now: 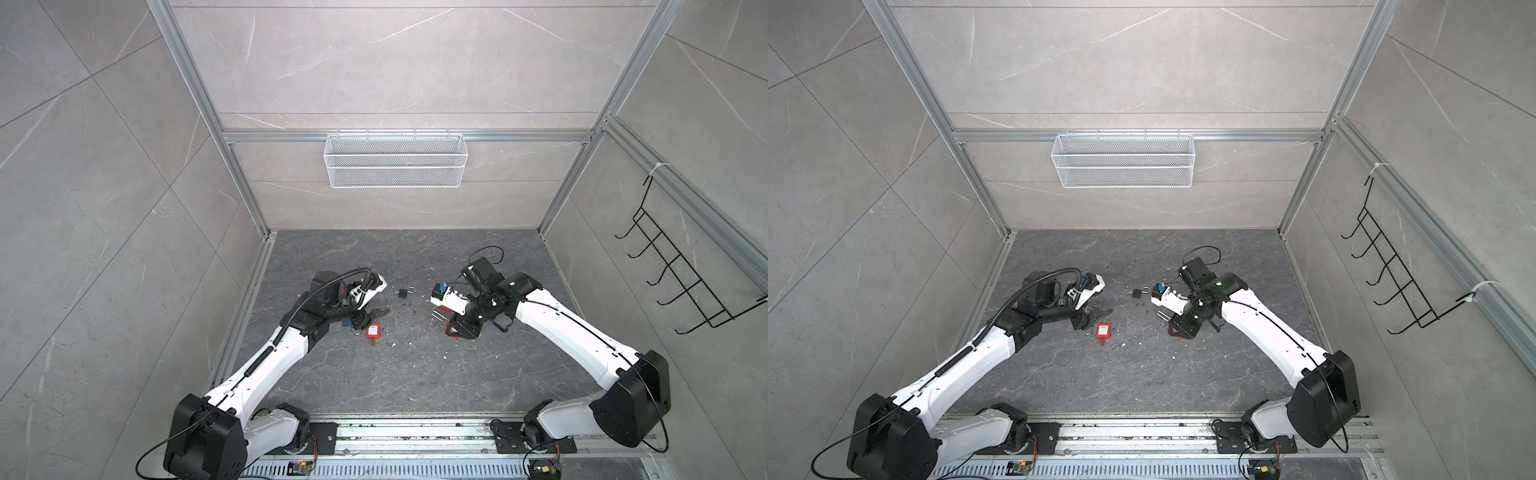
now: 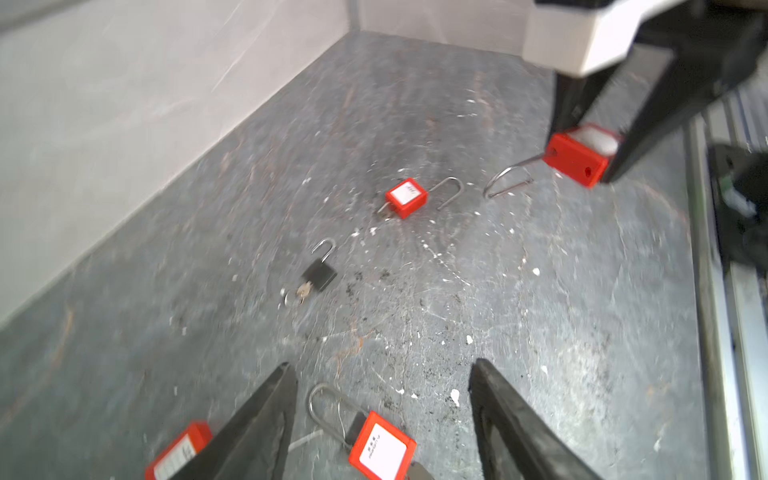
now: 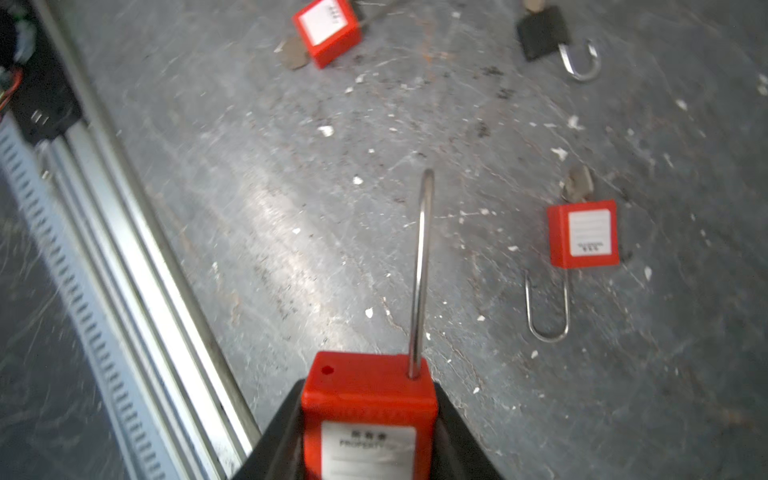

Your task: Lock with the key

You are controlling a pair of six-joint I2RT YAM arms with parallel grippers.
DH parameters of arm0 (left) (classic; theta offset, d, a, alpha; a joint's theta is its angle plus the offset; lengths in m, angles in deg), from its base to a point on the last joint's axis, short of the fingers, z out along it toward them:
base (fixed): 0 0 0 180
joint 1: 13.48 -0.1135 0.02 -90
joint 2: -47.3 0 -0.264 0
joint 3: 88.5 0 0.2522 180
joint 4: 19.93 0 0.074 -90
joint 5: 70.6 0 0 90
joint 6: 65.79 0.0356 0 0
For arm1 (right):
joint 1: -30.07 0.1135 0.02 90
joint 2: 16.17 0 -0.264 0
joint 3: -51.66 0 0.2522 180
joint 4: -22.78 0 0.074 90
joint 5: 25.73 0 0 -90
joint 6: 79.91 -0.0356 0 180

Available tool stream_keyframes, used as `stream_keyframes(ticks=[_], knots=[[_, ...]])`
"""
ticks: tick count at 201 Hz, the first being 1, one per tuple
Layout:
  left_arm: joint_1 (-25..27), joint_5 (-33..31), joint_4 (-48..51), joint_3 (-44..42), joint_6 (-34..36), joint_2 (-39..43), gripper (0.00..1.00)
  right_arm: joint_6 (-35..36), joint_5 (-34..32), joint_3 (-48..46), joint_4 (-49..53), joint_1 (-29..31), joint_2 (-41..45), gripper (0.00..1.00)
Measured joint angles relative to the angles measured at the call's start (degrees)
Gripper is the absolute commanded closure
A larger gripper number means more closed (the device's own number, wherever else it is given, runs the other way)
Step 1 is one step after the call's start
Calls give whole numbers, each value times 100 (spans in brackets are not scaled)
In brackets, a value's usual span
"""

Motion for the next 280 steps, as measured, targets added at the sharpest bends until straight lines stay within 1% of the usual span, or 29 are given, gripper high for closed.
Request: stream_keyframes(ticks=[17, 30, 51, 70, 102, 152, 177, 280], knots=[[114, 177, -297, -271, 732, 46, 36, 680, 352, 232, 407, 0, -13, 61], [238, 192, -479, -391, 1198, 44, 37, 1021, 544, 422, 654, 2, -61, 61], [463, 254, -664, -411, 1749, 33, 38, 1342, 730, 614, 846, 0, -164, 62], [675, 339, -691, -323, 2015, -55, 40, 1473, 817, 621, 879, 0, -186, 62], [903, 544, -776, -61, 1906, -341, 45, 1622, 968, 619, 887, 2, -186, 63], [1283, 861, -691, 470, 1537, -695, 51, 1639, 968, 619, 887, 31, -186, 64], [1453, 933, -656, 535, 1432, -782, 55, 1637, 968, 619, 887, 55, -186, 64], [1626, 927, -614, 553, 1244, -1005, 74, 1637, 946, 636, 966, 127, -186, 64]])
